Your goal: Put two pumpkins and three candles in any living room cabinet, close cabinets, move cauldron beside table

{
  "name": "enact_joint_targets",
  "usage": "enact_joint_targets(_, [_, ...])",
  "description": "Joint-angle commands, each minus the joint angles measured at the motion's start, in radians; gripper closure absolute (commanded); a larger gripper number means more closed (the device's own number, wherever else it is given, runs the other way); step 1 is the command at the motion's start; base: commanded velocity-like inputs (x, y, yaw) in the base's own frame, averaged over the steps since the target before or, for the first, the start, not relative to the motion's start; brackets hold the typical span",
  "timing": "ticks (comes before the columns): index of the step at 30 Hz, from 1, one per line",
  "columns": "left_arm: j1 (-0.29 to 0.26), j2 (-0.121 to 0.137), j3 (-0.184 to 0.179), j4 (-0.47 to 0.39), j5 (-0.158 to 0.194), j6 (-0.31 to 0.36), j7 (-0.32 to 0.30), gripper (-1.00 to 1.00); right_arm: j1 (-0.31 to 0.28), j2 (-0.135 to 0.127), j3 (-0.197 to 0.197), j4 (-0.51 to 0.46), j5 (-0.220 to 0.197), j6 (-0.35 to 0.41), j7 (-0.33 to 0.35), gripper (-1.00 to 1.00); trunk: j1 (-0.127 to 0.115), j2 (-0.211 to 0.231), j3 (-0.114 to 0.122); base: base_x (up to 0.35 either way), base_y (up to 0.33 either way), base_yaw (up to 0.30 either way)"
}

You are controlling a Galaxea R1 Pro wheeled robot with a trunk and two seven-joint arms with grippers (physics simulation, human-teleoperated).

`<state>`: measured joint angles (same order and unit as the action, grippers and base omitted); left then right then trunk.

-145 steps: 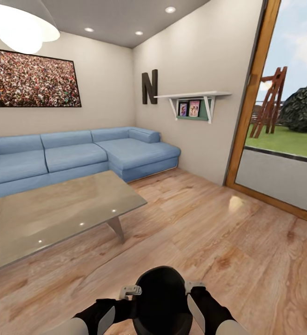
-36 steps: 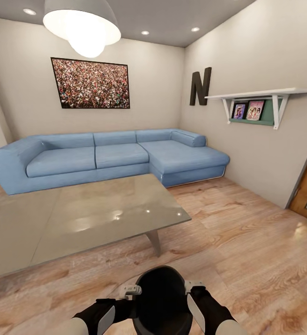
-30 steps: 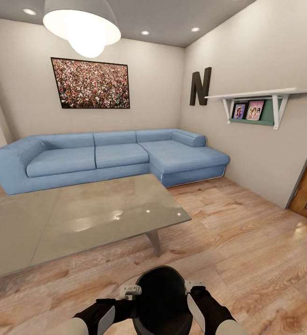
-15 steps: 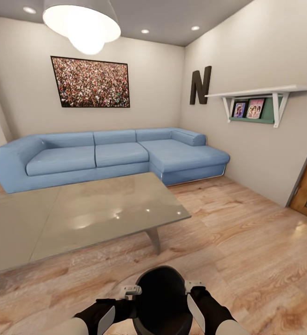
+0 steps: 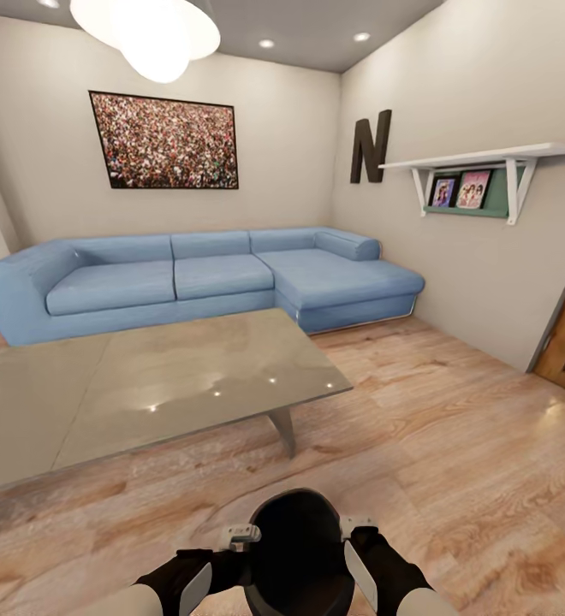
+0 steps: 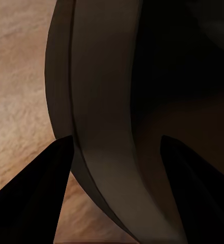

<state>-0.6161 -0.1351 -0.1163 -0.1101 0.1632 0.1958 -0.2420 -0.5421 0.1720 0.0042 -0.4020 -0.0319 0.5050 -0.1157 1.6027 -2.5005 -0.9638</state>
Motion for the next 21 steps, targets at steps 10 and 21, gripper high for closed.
enact_joint_targets(10, [-0.001, 0.001, 0.007, 0.001, -0.014, 0.004, 0.001, 1.0, -0.001, 0.0, 0.007, -0.006, 0.021, -0.002, -0.009, 1.0, 0.003, -0.002, -0.028, 0.0, 0.0, 0.0])
enact_joint_targets(21, [-0.001, 0.002, 0.007, 0.001, -0.014, 0.004, 0.001, 1.0, -0.001, 0.0, 0.007, -0.006, 0.021, -0.002, -0.009, 1.0, 0.003, -0.002, -0.028, 0.048, 0.0, 0.0])
